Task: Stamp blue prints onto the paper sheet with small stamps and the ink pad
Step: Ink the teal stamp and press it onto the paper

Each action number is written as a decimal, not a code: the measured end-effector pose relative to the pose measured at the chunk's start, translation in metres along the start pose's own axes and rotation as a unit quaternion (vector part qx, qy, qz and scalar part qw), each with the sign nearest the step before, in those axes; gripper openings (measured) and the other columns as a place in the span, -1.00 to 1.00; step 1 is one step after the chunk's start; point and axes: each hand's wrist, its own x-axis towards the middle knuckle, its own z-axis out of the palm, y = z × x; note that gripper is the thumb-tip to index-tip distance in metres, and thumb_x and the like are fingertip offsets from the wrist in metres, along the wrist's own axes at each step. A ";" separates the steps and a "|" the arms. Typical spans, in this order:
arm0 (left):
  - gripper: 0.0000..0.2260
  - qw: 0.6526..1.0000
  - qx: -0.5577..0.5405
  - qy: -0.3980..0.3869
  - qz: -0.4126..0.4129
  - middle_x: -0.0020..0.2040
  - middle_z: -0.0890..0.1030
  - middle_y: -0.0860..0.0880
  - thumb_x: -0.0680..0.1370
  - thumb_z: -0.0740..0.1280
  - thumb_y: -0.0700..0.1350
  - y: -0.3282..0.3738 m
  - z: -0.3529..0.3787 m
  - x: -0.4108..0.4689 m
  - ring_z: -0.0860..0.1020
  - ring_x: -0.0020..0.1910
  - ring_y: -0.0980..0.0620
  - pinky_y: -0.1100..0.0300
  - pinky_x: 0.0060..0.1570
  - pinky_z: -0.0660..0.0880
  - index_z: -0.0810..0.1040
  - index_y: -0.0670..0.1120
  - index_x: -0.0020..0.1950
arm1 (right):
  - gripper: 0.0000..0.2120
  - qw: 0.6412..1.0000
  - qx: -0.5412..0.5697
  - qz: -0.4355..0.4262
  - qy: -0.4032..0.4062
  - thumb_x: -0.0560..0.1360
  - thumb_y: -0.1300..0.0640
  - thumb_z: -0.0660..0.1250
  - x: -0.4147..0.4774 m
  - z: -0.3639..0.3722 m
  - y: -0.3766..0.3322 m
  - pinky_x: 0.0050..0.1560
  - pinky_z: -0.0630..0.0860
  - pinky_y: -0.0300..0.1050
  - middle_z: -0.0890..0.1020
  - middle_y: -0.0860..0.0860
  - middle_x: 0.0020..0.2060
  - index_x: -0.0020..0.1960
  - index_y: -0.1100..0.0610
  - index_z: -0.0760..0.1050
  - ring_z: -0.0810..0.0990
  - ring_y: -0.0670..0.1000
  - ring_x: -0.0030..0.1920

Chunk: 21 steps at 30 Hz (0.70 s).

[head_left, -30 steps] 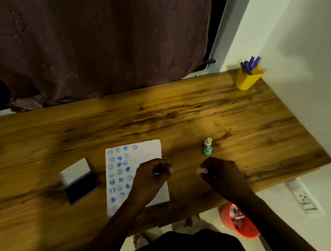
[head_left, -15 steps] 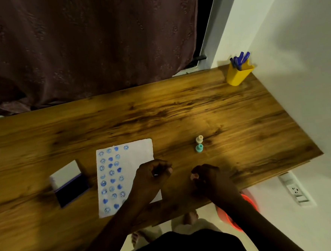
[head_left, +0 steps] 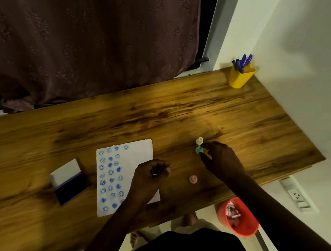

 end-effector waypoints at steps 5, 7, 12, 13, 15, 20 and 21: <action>-0.83 1.000 0.015 0.007 0.013 -0.01 0.74 0.26 0.54 0.51 -0.09 0.005 -0.001 -0.003 0.70 0.05 0.22 0.18 0.16 0.62 0.71 0.20 0.00 | -0.60 0.999 -0.035 -0.003 -0.019 0.56 0.05 0.38 0.019 0.009 0.001 0.04 0.62 0.02 0.72 0.14 0.09 0.38 0.09 0.54 0.71 0.18 0.08; -0.84 1.000 0.014 0.011 0.008 -0.03 0.74 0.26 0.54 0.51 -0.10 0.005 -0.002 -0.003 0.70 0.04 0.21 0.20 0.15 0.62 0.71 0.19 0.00 | -0.63 0.998 -0.055 -0.009 -0.034 0.59 0.06 0.33 0.023 0.015 0.002 0.01 0.61 0.01 0.72 0.12 0.07 0.37 0.11 0.52 0.70 0.17 0.06; -0.85 1.000 0.015 0.023 0.010 -0.02 0.74 0.29 0.55 0.50 -0.08 0.005 -0.009 -0.005 0.69 0.04 0.26 0.34 0.08 0.60 0.72 0.17 0.03 | -0.85 0.999 -0.042 -0.016 -0.011 0.55 0.08 0.37 0.023 0.018 -0.002 -0.16 0.53 -0.14 0.74 0.07 -0.09 0.09 0.08 0.62 0.72 0.12 -0.06; -0.84 0.999 0.016 0.027 0.014 -0.01 0.73 0.32 0.55 0.50 -0.08 0.004 -0.010 -0.005 0.68 0.05 0.27 0.34 0.08 0.61 0.71 0.19 0.03 | -0.88 1.000 -0.012 -0.008 0.006 0.51 0.07 0.43 0.023 0.016 -0.007 -0.21 0.48 -0.22 0.74 0.03 -0.13 0.03 0.05 0.64 0.72 0.07 -0.10; -0.78 0.999 0.007 0.036 0.018 0.00 0.72 0.34 0.55 0.50 -0.09 0.005 -0.014 -0.005 0.68 0.06 0.28 0.28 0.13 0.64 0.69 0.27 0.01 | -0.90 0.996 0.089 0.020 0.017 0.45 0.06 0.53 0.022 0.009 -0.021 -0.29 0.43 -0.40 0.75 -0.05 -0.20 -0.05 0.00 0.67 0.71 -0.07 -0.20; -0.64 0.998 -0.034 0.040 0.035 0.09 0.70 0.38 0.47 0.51 0.10 0.019 -0.021 -0.007 0.70 0.06 0.26 0.19 0.10 0.65 0.56 0.54 0.12 | -0.81 0.907 0.395 0.124 -0.081 0.43 0.08 0.58 0.019 -0.005 -0.071 -0.10 0.67 -0.11 0.78 0.00 -0.16 0.02 0.08 0.73 0.76 -0.01 -0.13; -0.64 0.998 -0.038 0.042 0.041 0.10 0.69 0.41 0.45 0.48 0.17 0.021 -0.023 -0.008 0.70 0.07 0.27 0.22 0.08 0.64 0.54 0.56 0.15 | -0.80 0.880 0.444 0.131 -0.108 0.44 0.10 0.57 0.018 -0.006 -0.081 -0.11 0.67 -0.13 0.78 0.03 -0.14 0.04 0.11 0.72 0.77 0.01 -0.11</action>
